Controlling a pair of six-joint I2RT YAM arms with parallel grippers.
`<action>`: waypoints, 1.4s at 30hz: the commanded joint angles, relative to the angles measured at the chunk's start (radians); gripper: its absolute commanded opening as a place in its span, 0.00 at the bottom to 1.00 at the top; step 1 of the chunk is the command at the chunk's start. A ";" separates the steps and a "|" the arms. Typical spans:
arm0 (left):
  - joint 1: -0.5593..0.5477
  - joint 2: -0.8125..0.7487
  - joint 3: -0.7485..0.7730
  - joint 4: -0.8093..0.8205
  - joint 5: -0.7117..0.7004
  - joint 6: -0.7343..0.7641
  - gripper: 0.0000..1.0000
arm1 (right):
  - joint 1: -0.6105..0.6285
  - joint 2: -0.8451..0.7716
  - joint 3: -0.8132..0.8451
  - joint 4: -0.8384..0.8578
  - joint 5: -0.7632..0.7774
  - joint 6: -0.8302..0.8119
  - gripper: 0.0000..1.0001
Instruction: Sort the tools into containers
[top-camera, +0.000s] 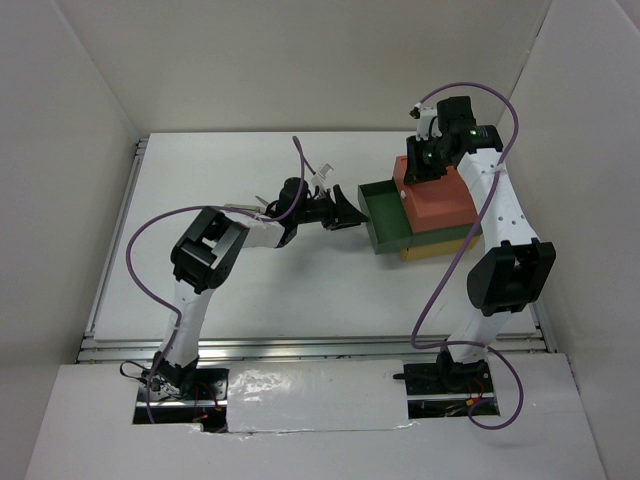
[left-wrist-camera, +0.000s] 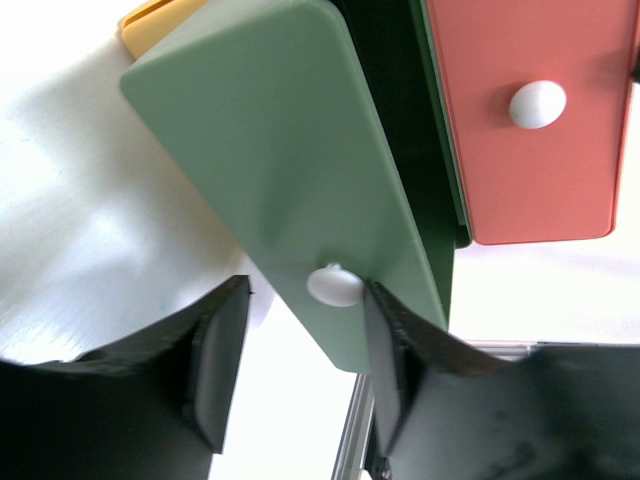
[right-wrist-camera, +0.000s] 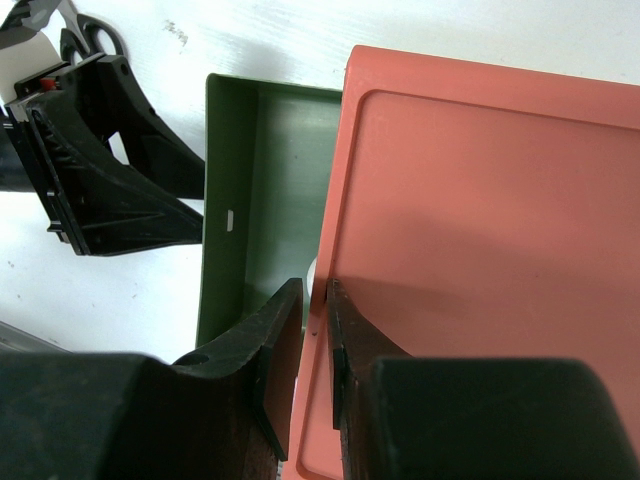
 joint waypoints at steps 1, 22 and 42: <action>0.007 -0.056 0.003 0.007 0.013 0.048 0.64 | 0.000 0.045 -0.028 -0.087 0.025 -0.010 0.24; 0.224 -0.372 0.151 -0.844 0.050 0.753 0.79 | 0.001 0.017 0.062 -0.110 0.018 0.012 0.69; 0.450 -0.140 0.707 -1.749 -0.177 1.969 0.59 | 0.033 -0.086 0.156 -0.053 0.002 0.013 0.70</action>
